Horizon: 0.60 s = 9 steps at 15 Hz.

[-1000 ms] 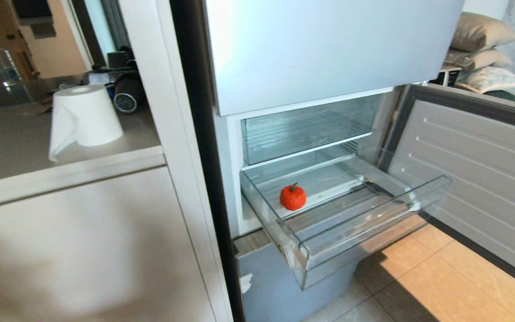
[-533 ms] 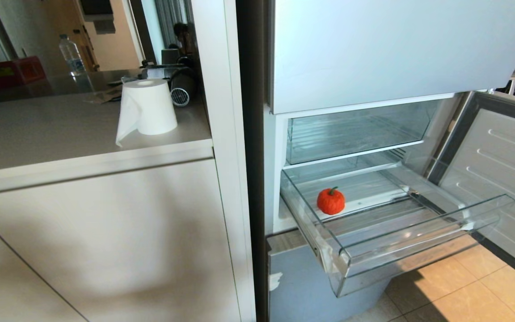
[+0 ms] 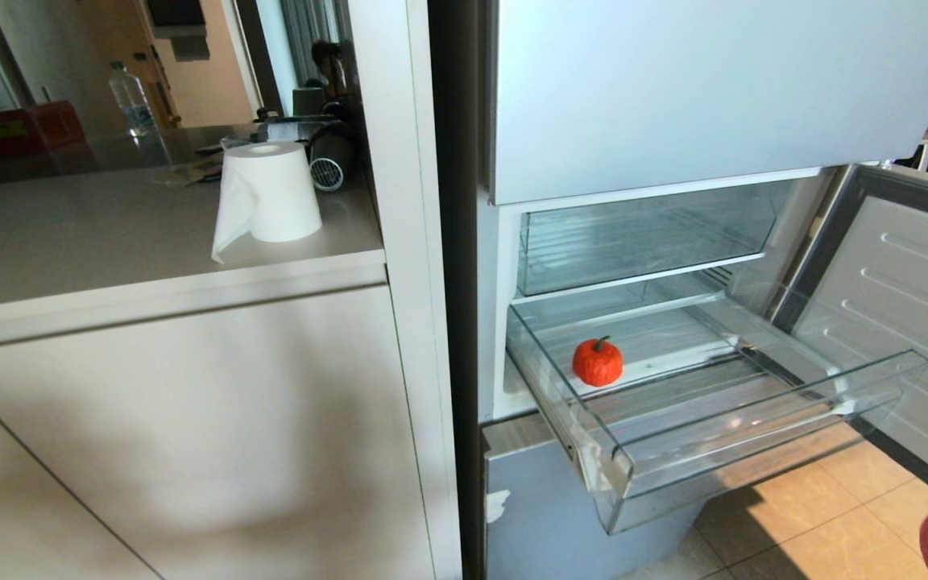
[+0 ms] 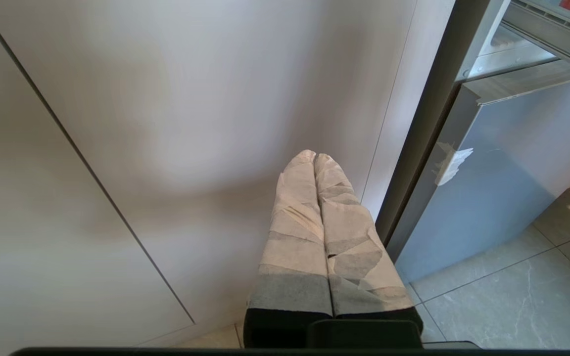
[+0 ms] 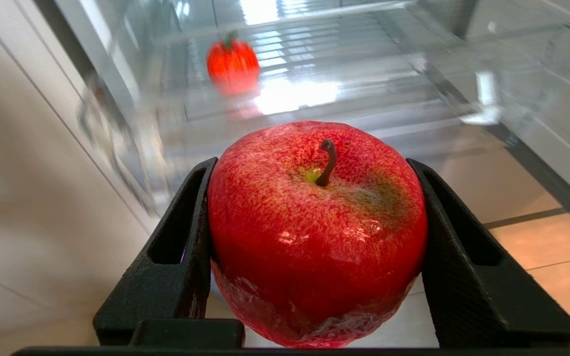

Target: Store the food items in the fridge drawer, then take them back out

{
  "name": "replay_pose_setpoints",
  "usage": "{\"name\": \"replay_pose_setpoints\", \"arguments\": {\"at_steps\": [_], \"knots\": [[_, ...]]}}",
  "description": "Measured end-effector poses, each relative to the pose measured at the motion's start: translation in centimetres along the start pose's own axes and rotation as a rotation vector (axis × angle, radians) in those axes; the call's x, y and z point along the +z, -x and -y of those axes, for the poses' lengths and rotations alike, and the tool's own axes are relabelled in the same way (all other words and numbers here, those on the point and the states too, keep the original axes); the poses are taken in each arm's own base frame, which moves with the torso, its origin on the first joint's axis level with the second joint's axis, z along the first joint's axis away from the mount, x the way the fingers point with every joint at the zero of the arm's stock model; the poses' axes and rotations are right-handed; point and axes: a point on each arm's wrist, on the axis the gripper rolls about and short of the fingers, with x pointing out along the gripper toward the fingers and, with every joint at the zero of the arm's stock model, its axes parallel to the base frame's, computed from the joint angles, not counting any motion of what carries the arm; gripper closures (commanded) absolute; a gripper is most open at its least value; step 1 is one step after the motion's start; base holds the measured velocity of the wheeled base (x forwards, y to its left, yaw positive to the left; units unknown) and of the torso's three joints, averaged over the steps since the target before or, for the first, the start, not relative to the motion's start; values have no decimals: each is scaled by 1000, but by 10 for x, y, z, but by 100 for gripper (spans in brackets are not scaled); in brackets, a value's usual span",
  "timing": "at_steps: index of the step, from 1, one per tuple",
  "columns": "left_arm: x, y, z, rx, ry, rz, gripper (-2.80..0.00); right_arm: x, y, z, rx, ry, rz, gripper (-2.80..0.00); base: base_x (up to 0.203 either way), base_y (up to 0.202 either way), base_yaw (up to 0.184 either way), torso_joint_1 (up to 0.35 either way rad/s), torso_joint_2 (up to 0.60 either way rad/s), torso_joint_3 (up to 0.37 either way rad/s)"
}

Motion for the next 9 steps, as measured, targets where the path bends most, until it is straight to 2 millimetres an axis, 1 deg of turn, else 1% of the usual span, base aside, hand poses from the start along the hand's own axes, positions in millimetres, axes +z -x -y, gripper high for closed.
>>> {"name": "replay_pose_setpoints", "arguments": {"at_steps": [1, 3, 5, 6, 7, 9], "knots": [[0, 0, 0, 0, 0, 0, 0, 15, -15, 1, -9, -29, -16, 0, 0, 0, 0, 0, 0, 0], [0, 0, 0, 0, 0, 0, 0, 50, -57, 8, -43, -75, -46, 0, 0, 0, 0, 0, 0, 0], [0, 0, 0, 0, 0, 0, 0, 68, -97, 19, -78, -101, -83, 0, 0, 0, 0, 0, 0, 0], [0, 0, 0, 0, 0, 0, 0, 73, -120, 26, -94, -112, -113, 0, 0, 0, 0, 0, 0, 0], [0, 0, 0, 0, 0, 0, 0, 75, -138, 32, -105, -121, -139, 0, 0, 0, 0, 0, 0, 0], [0, 0, 0, 0, 0, 0, 0, 73, -175, 43, -121, -137, -194, 0, 0, 0, 0, 0, 0, 0]]}}
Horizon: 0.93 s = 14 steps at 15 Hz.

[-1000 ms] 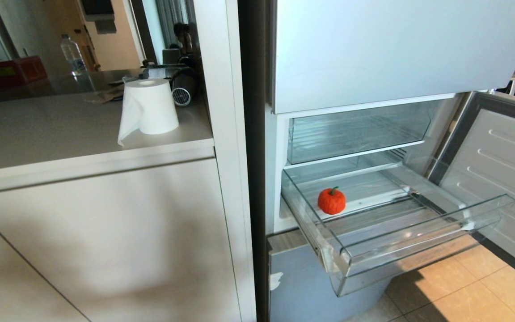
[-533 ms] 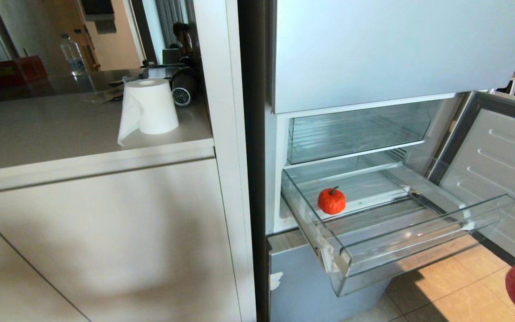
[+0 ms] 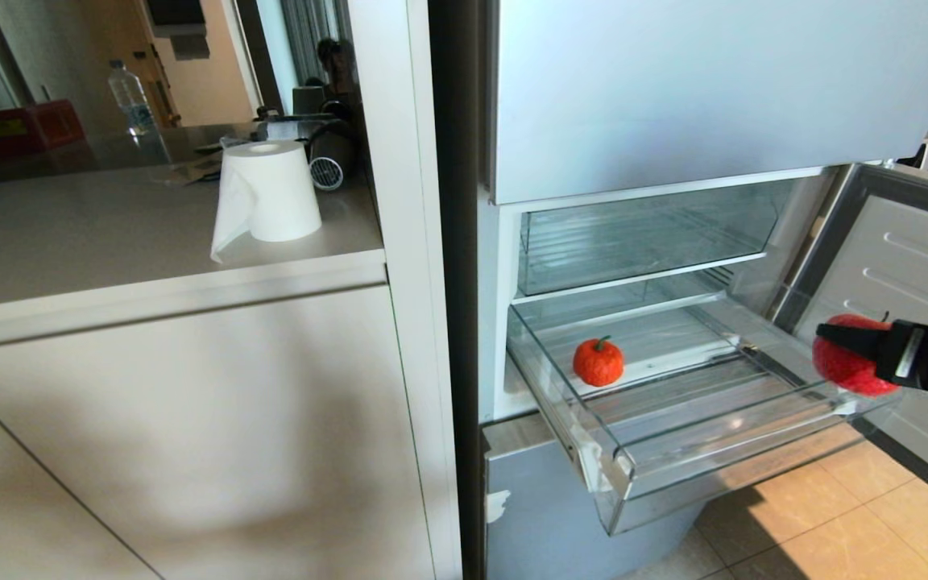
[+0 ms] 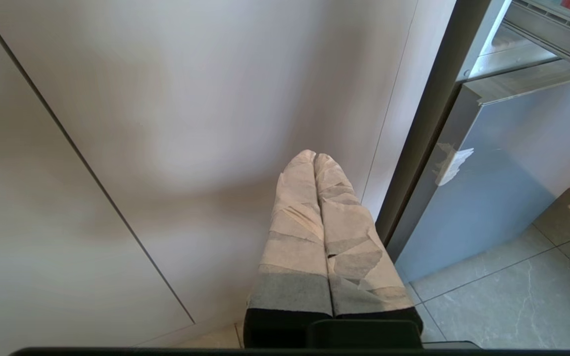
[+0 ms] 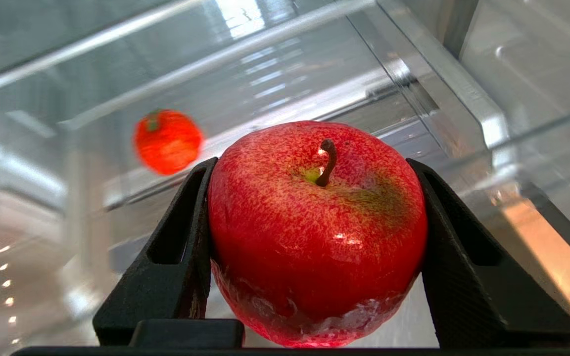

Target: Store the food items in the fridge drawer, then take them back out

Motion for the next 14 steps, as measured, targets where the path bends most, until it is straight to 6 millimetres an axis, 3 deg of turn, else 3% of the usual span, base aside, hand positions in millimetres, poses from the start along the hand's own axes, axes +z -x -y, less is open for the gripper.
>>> {"name": "replay_pose_setpoints", "arguments": {"at_steps": [6, 9, 14], "knots": [[0, 0, 0, 0, 0, 0, 0, 14, -92, 11, 16, 102, 73, 0, 0, 0, 0, 0, 0, 0], [0, 0, 0, 0, 0, 0, 0, 5, -120, 12, 24, 193, 57, 0, 0, 0, 0, 0, 0, 0], [0, 0, 0, 0, 0, 0, 0, -13, -155, -3, 39, 211, 7, 0, 0, 0, 0, 0, 0, 0]]}}
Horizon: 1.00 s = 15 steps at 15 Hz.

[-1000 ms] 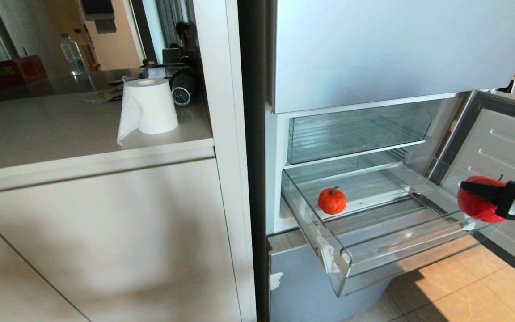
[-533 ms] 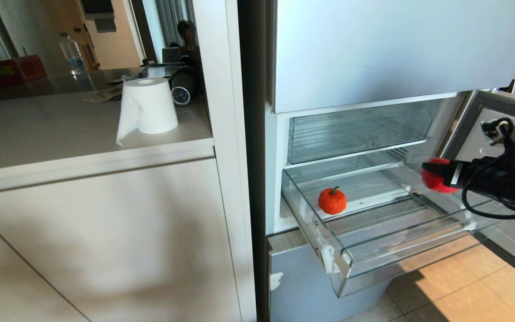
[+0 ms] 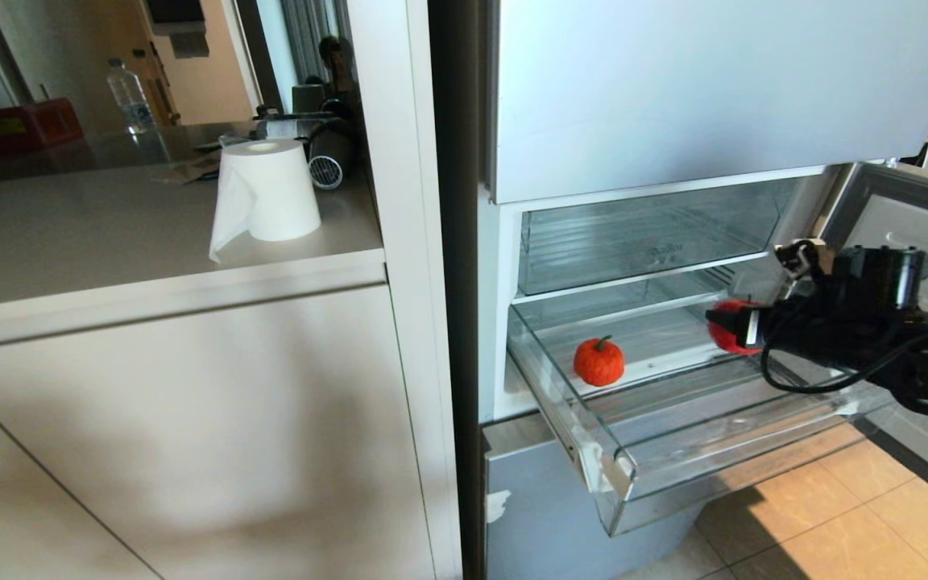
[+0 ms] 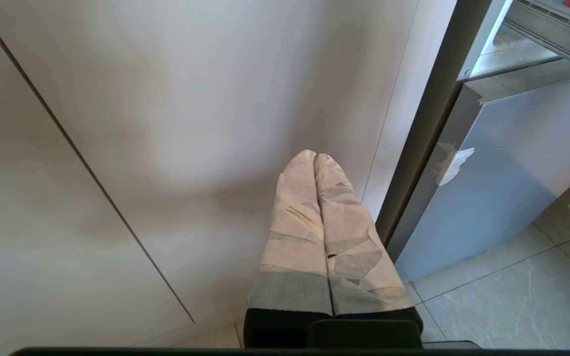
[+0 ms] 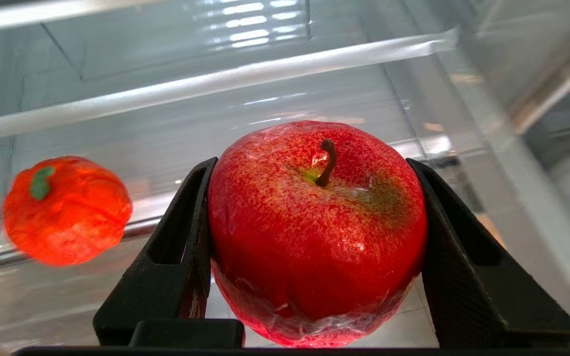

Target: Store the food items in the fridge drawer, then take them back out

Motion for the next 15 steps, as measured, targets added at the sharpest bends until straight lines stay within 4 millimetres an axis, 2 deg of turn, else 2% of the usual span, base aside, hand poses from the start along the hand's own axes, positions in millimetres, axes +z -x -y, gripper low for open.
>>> {"name": "replay_pose_setpoints", "arguments": {"at_steps": [4, 8, 15], "knots": [[0, 0, 0, 0, 0, 0, 0, -8, -31, -10, -31, 10, -19, 0, 0, 0, 0, 0, 0, 0], [0, 0, 0, 0, 0, 0, 0, -16, -57, -11, -51, 13, -26, 0, 0, 0, 0, 0, 0, 0], [0, 0, 0, 0, 0, 0, 0, -27, -86, -14, -119, 54, -32, 0, 0, 0, 0, 0, 0, 0]]}}
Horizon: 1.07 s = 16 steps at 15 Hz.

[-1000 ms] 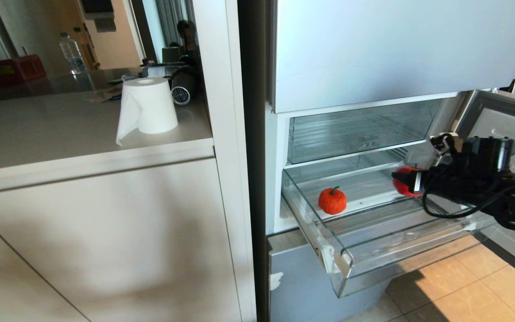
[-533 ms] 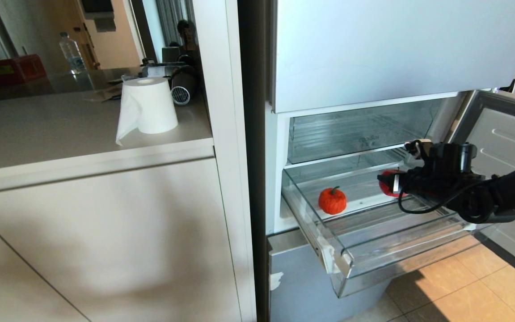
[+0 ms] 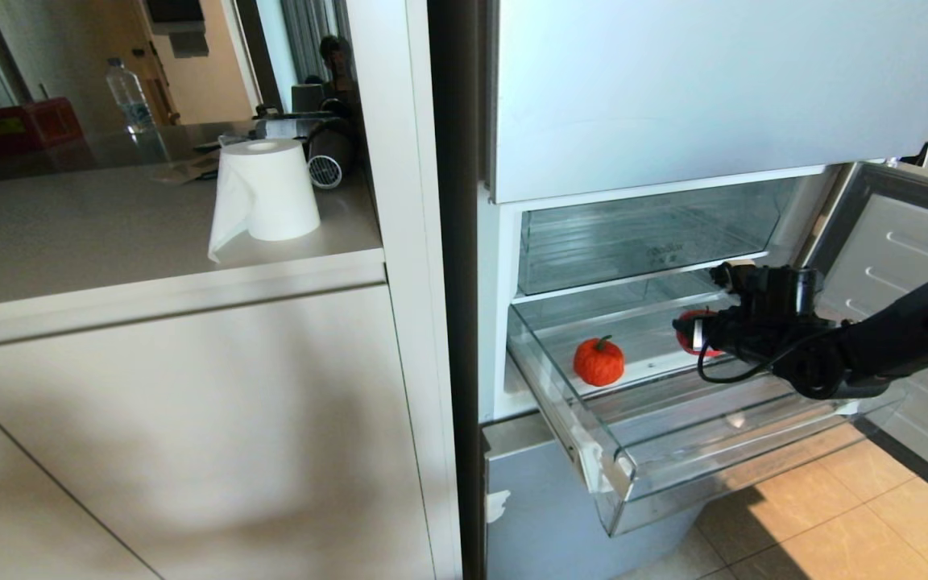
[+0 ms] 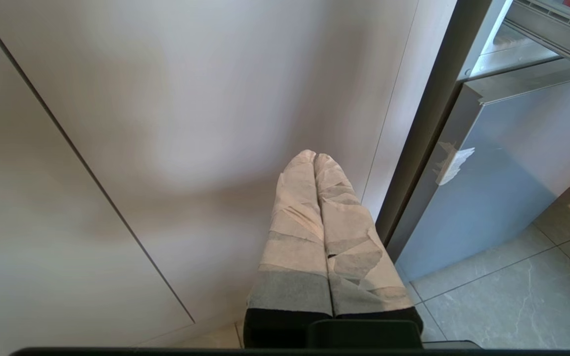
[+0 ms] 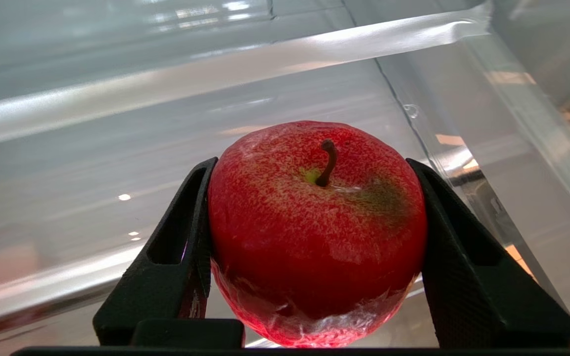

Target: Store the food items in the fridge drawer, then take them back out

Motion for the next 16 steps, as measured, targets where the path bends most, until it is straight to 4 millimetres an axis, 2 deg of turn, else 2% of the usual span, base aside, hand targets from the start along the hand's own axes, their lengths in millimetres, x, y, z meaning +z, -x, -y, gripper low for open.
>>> {"name": "replay_pose_setpoints", "arguments": {"at_steps": [4, 8, 9, 16], "knots": [[0, 0, 0, 0, 0, 0, 0, -1, -6, -3, -12, 7, 7, 0, 0, 0, 0, 0, 0, 0], [0, 0, 0, 0, 0, 0, 0, 2, -3, -2, -43, 13, 17, 0, 0, 0, 0, 0, 0, 0], [0, 0, 0, 0, 0, 0, 0, 3, -2, -2, -46, 13, 17, -280, 0, 0, 0, 0, 0, 0], [0, 0, 0, 0, 0, 0, 0, 6, -7, -1, -77, 10, 41, -280, 0, 0, 0, 0, 0, 0]]}}
